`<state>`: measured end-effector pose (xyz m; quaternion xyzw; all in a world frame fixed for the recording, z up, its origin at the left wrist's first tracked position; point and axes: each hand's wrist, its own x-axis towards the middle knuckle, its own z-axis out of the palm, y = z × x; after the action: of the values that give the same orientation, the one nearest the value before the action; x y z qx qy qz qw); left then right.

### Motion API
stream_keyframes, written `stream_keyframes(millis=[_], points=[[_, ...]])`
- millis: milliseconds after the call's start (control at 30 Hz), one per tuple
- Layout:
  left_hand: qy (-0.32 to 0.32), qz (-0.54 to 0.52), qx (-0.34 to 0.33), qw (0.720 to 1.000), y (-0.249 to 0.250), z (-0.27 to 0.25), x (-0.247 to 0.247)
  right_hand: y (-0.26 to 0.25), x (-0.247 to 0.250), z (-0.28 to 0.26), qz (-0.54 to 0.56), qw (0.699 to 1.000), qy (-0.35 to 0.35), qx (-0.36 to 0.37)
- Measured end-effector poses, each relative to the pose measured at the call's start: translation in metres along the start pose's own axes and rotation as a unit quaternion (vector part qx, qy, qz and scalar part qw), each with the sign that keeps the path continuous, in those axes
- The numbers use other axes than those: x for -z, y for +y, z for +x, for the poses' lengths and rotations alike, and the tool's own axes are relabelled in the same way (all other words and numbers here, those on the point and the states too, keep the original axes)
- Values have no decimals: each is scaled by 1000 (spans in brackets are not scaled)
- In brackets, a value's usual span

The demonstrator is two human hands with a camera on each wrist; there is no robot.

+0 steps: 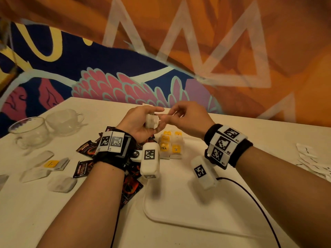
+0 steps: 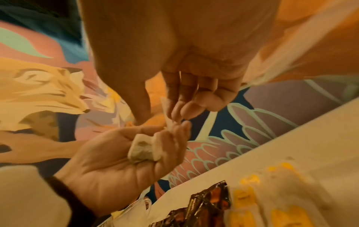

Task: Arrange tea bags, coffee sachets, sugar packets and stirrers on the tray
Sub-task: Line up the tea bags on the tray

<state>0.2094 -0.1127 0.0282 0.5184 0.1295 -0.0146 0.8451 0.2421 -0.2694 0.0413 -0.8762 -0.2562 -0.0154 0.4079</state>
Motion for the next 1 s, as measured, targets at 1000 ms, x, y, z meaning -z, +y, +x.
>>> stream_keyframes(millis=[1000], points=[[-81, 222, -80, 968, -7, -1, -4, 10, 5, -3, 201, 974, -35, -100]])
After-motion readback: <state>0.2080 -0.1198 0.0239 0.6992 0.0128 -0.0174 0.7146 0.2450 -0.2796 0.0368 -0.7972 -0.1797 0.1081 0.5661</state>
